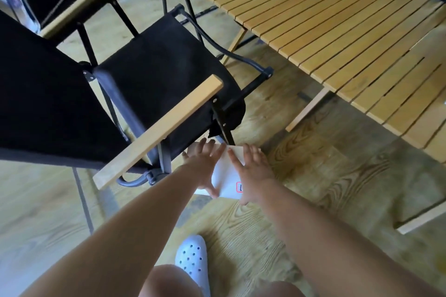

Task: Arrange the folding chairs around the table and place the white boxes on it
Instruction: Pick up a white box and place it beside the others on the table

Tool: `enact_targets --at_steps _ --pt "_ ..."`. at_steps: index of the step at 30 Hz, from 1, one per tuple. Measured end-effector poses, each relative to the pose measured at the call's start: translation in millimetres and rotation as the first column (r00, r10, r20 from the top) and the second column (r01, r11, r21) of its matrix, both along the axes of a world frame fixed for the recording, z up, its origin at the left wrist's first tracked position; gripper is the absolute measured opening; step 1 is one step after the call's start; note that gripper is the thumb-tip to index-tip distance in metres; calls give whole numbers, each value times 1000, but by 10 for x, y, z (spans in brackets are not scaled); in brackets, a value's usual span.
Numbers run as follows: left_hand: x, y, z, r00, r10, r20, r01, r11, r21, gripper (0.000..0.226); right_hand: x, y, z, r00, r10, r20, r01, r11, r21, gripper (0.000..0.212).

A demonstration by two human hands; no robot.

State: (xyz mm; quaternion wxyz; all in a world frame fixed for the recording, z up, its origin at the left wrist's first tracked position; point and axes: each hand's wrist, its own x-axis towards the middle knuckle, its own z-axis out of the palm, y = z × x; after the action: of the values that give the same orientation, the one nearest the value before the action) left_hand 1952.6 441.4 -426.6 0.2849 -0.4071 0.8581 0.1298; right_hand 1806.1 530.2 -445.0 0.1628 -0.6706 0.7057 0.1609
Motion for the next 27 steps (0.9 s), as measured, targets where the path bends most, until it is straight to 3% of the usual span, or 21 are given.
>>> enact_targets --at_steps 5,10,18,27 --pt "62 28 -51 992 -90 84 92 995 -30 157 -22 6 2 1000 16 17 -15 1000 -13 145" --pt "52 -23 -114 985 -147 93 155 984 -87 152 -37 -39 -66 1000 -9 28 8 1000 7 157" --pt "38 -226 -162 982 -186 21 187 981 -43 151 -149 -206 14 995 -6 97 6 1000 2 144" --pt "-55 -142 409 949 -314 19 313 949 44 149 -188 8 816 984 -102 148 86 990 112 135"
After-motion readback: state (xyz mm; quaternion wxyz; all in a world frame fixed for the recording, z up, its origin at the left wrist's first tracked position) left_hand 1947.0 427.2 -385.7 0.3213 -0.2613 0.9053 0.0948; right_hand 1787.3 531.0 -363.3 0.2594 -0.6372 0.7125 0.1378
